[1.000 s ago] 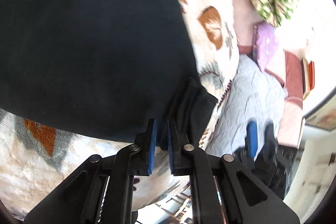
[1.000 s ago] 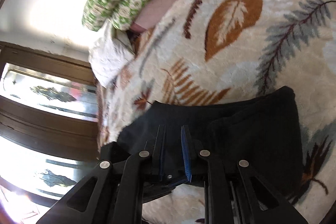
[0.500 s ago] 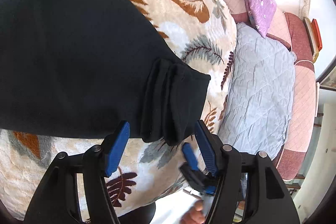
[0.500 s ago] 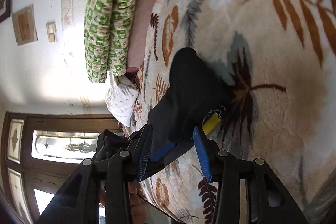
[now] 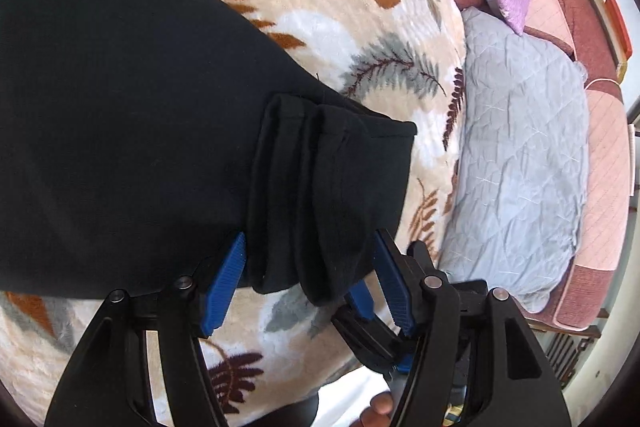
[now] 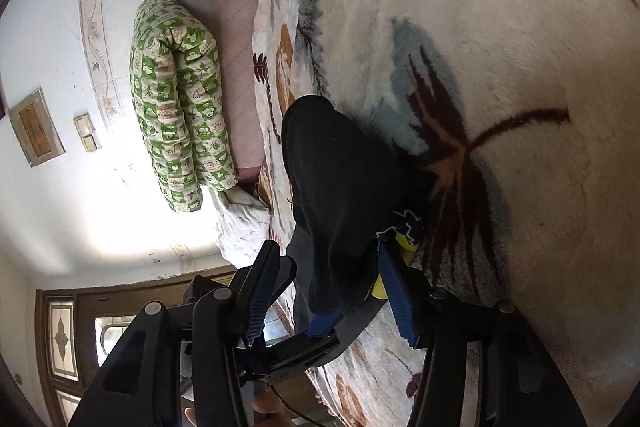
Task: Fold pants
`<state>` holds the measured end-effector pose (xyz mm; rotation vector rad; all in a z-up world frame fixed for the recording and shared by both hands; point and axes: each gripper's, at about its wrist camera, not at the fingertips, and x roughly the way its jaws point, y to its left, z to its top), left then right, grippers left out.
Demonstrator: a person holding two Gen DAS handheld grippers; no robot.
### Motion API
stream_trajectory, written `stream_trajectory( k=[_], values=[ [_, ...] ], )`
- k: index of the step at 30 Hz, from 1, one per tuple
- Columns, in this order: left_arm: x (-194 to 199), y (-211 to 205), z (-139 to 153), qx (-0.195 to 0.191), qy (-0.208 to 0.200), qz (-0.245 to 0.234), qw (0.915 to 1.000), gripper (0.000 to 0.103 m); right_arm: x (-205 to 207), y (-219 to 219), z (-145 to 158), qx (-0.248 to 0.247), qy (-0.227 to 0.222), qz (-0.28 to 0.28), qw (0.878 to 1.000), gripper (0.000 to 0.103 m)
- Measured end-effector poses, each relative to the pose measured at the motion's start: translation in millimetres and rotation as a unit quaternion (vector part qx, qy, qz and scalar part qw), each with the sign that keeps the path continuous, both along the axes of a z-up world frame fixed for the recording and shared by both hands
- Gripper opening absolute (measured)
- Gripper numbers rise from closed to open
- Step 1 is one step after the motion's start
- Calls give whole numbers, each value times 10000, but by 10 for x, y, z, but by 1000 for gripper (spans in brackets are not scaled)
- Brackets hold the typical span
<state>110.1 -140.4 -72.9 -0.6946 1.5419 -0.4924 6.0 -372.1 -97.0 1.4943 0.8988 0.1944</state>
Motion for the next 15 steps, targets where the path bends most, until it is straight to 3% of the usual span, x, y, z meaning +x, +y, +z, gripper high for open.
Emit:
stream_trajectory(
  k=[2, 4, 9, 13, 15],
  values=[
    [10, -6, -2, 31, -30, 41, 10000, 61, -41, -14, -17, 41, 57, -174, 9998, 52],
    [23, 4, 12, 96, -120, 103, 9998, 48, -100, -47, -55, 147, 104, -434, 9989, 50],
    [65, 44, -66, 138, -56, 208, 9997, 33, -213, -141, -147, 462, 165, -1082, 9929, 47],
    [67, 50, -57, 182, -129, 196, 9996, 29, -260, -158, -212, 625, 248, -1431, 9874, 35],
    [57, 43, -35, 306, -209, 199, 9991, 21, -264, -170, -273, 701, 273, -1485, 9861, 19]
  ],
)
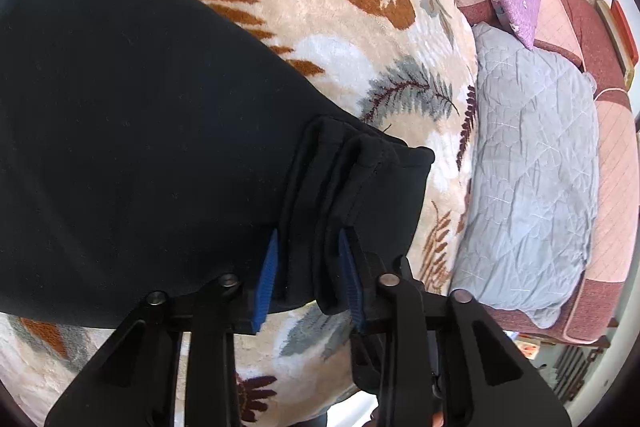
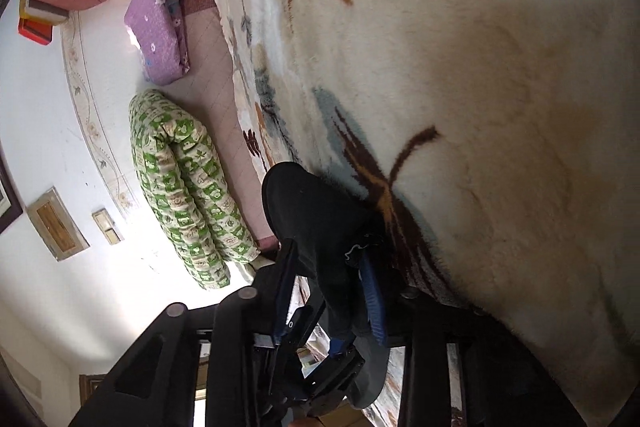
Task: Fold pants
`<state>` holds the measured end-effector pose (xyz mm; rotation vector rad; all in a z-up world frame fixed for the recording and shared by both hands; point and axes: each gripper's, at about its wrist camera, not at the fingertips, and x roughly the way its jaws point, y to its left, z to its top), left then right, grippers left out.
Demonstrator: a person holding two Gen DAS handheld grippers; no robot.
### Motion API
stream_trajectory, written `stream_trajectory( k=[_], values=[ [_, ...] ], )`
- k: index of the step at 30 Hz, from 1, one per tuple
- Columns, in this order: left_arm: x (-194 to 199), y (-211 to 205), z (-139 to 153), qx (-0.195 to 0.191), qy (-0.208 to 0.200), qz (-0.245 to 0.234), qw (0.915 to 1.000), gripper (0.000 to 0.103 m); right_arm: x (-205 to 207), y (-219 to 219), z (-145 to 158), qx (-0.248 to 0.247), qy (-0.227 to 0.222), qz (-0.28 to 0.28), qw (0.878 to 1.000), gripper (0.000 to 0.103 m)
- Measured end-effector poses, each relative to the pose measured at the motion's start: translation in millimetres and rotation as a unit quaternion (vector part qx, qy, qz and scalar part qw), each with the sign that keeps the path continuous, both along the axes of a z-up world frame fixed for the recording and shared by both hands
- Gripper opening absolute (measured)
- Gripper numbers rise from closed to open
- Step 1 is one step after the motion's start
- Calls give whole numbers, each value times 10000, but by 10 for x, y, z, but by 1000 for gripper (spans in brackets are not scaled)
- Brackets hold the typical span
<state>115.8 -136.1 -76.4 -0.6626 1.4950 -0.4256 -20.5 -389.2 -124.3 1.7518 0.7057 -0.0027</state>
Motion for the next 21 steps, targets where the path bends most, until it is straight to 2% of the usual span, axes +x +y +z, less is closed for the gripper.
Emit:
stream_trajectory(
  k=[2, 6, 8, 11, 13, 15, 18, 19, 20, 21],
  values=[
    [-14, 22, 49, 98, -122, -22, 9999, 19, 35, 12, -4, -145, -91, 100, 9998, 11],
    [-12, 128, 192, 810, -485, -34, 9955, 15, 25, 64, 208, -476, -430, 310, 9975, 10],
    [25, 142, 149, 1164, -561, -69, 9916, 15, 6, 134, 321, -682, -571, 495, 9948, 10],
    [56, 147, 49, 1213, -499, -89, 9913, 14, -31, 139, 216, -832, -305, 399, 9953, 10],
    [60, 129, 62, 1248, -525, -120, 9907, 14, -45, 59, 58, -828, -53, 240, 9963, 4],
    [56, 164, 78, 1037, -504, -106, 9933, 14, -8, 55, 53, -868, 22, 292, 9958, 6],
    [-31, 299, 107, 488, -287, -78, 9984, 14, 29, 54, 138, -728, 25, 545, 9959, 19],
    [-69, 306, 128, 289, -238, -58, 9993, 15, 2, 43, 156, -594, 12, 599, 9964, 31],
    [-130, 309, 154, 111, -219, -69, 9997, 16, -32, 28, 198, -469, -40, 684, 9965, 38],
    [-187, 290, 179, -35, -216, -114, 9997, 23, -61, 13, 247, -443, -76, 776, 9960, 47]
  ],
)
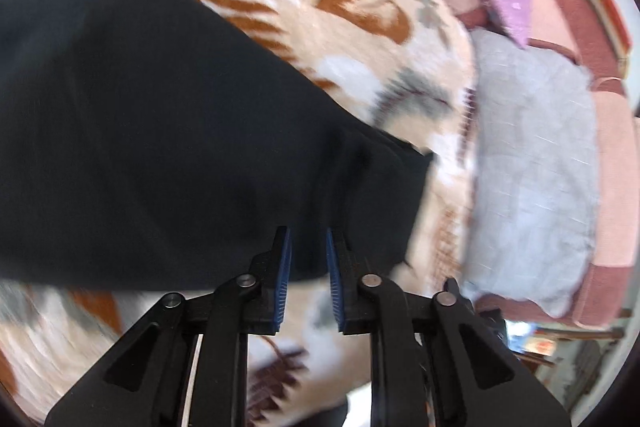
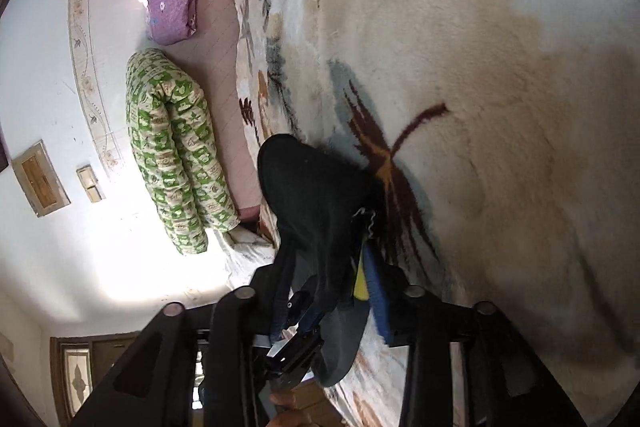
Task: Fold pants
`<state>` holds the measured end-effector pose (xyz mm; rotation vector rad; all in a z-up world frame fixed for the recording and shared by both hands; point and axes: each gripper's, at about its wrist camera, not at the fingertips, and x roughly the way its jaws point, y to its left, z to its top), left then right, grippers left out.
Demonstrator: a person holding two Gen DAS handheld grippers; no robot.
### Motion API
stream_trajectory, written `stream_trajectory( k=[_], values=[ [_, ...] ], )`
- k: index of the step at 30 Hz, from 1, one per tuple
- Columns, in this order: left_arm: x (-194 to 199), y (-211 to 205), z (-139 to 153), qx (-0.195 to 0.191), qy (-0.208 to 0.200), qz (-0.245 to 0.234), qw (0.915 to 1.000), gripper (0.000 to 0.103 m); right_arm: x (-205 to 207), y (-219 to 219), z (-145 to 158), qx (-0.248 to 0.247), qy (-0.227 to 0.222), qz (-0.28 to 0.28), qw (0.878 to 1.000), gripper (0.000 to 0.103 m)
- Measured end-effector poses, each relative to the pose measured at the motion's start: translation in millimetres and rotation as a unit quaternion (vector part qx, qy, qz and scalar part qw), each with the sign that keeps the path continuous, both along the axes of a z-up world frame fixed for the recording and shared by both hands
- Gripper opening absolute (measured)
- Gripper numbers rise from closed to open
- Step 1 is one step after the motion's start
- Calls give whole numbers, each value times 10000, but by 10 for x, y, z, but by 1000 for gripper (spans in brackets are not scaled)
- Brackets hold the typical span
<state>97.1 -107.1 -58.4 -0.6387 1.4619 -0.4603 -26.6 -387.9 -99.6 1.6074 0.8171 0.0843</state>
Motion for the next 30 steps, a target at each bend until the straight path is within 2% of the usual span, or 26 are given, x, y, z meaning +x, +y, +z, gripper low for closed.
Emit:
stream_trajectory(
  k=[1, 2, 3, 4, 6, 8, 12, 15, 18, 20, 24, 27, 30],
  values=[
    [-76, -53, 21, -131, 28, -66, 9999, 41, -37, -26, 62, -32, -38, 94, 9999, 51],
    [-151, -96, 29, -270, 45, -77, 9996, 51, -82, -71, 136, -111, -146, 147, 9997, 51],
    [-247, -142, 28, -430, 40, -33, 9991, 65, -121, -122, 190, -195, -235, 177, 9994, 51],
    [-332, -163, 23, -498, 37, 28, 9987, 68, -150, -184, 266, -366, -327, 197, 9986, 51],
    [-476, -220, -47, -579, 75, 201, 9981, 68, -159, -295, 389, -748, -406, 281, 9960, 52],
    [-569, -234, -150, -682, 191, 476, 9964, 68, -103, -372, 484, -1132, -439, 565, 9910, 58],
    [-660, -291, -316, -741, 513, 1058, 9903, 68, 207, -376, 546, -1830, -420, 1530, 9702, 59],
    [-639, -366, -257, -668, 429, 1318, 9881, 68, 504, -382, 519, -2190, -456, 1886, 9562, 59],
    [-580, -419, -193, -723, 350, 1333, 9878, 68, 748, -414, 453, -2288, -411, 2057, 9506, 59],
    [-533, -374, -145, -742, 318, 1327, 9879, 68, 826, -441, 405, -2201, -449, 2122, 9511, 59],
    [-473, -76, -75, -618, 290, 1410, 9877, 68, 1009, -344, 311, -1976, -590, 2474, 9467, 65],
    [-378, 232, 39, -497, 73, 1381, 9891, 68, 1058, -294, 271, -2034, -612, 2495, 9448, 65],
    [-314, 758, 194, -264, -310, 1456, 9885, 68, 991, -304, 449, -2376, -802, 2131, 9443, 65]
  ],
)
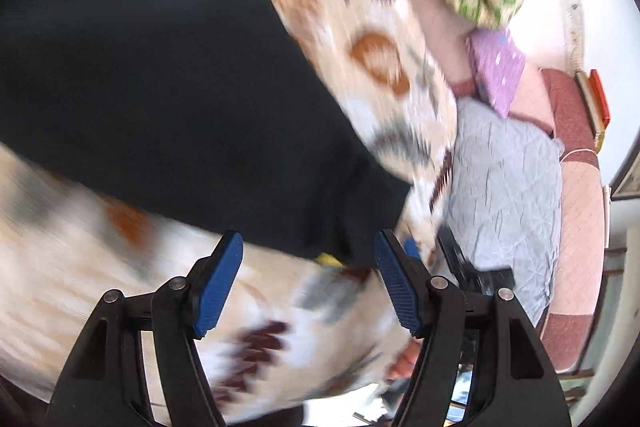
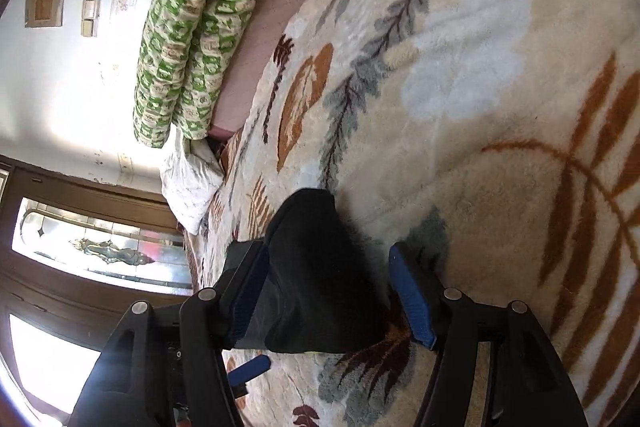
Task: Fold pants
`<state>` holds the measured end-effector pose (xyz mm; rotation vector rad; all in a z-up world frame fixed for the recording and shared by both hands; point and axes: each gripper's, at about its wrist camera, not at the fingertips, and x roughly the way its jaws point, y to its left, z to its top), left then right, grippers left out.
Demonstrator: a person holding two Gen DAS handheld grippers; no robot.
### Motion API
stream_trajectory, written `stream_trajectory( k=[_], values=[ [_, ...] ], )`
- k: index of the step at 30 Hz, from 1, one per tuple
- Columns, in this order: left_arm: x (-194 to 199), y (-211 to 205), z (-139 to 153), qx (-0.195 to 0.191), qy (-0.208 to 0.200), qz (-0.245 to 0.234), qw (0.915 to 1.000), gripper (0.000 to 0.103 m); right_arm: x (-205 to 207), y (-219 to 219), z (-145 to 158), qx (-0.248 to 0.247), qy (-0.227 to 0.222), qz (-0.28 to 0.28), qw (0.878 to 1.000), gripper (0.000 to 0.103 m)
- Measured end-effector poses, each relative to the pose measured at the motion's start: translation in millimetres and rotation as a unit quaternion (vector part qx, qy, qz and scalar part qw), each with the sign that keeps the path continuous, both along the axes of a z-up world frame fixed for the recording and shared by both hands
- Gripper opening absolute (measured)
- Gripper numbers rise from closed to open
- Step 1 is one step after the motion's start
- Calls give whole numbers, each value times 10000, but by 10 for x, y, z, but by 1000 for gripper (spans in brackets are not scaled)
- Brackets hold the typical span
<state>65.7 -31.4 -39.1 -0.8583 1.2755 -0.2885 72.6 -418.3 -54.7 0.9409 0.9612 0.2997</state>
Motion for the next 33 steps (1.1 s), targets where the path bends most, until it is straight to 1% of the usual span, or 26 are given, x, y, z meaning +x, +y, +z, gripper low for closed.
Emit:
stream_trajectory(
  k=[1, 3, 5, 6, 7, 8, 10, 12, 13, 14, 16, 17, 18, 20, 22, 24, 27, 29, 31, 33],
  values=[
    [22, 256, 51, 154, -85, 122, 9998, 68, -41, 9, 90, -162, -144, -54, 9998, 65],
    [51, 745, 140, 422, -222, 341, 9983, 68, -110, 149, 311, -515, -370, 172, 9978, 65],
    [80, 1174, 207, 791, -241, 503, 9953, 68, -138, 480, 529, -896, -592, 699, 9918, 65],
    [91, 1403, 230, 904, -235, 595, 9939, 68, -144, 717, 629, -1094, -691, 1060, 9859, 65],
    [102, 1572, 220, 963, -182, 626, 9932, 68, -148, 980, 713, -1299, -782, 1415, 9782, 65],
    [108, 1769, 198, 1049, -70, 631, 9925, 68, -173, 1329, 795, -1569, -916, 1822, 9663, 65],
    [143, 2064, 138, 1181, 110, 581, 9912, 68, -226, 1923, 872, -1943, -1135, 2361, 9453, 65],
    [124, 2279, 79, 1277, 169, 571, 9900, 68, -303, 2503, 849, -2157, -1225, 2784, 9279, 65],
    [114, 2383, 37, 1268, 191, 564, 9901, 68, -344, 2756, 816, -2296, -1275, 2933, 9192, 65],
    [104, 2464, -8, 1210, 216, 546, 9909, 68, -398, 3049, 772, -2504, -1347, 3077, 9080, 65],
    [110, 2562, -115, 1033, 279, 497, 9930, 68, -460, 3482, 671, -2826, -1435, 3310, 8888, 64],
    [98, 2609, -149, 958, 261, 441, 9941, 68, -489, 3707, 596, -2985, -1433, 3398, 8803, 64],
    [97, 2624, -185, 921, 222, 364, 9948, 68, -504, 3865, 544, -3054, -1425, 3430, 8768, 64],
    [56, 2676, -180, 1000, 122, 293, 9945, 68, -491, 4157, 429, -3191, -1351, 3435, 8729, 64],
    [22, 2680, -152, 1179, -31, 272, 9926, 68, -483, 4400, 337, -3374, -1291, 3427, 8672, 63],
    [-6, 2680, -109, 1373, -233, 291, 9898, 68, -486, 4568, 261, -3599, -1290, 3378, 8601, 64],
    [-47, 2703, -33, 1756, -502, 429, 9822, 68, -456, 4780, 139, -3926, -1243, 3328, 8483, 64],
    [-73, 2734, 15, 1907, -661, 544, 9779, 68, -447, 4890, 83, -4149, -1282, 3231, 8408, 64],
    [-96, 2772, 48, 2028, -759, 665, 9740, 68, -419, 4935, 31, -4257, -1220, 3158, 8391, 65],
    [-106, 2801, 57, 2066, -800, 700, 9726, 68, -381, 4988, -14, -4372, -1195, 3109, 8354, 65]
  ],
)
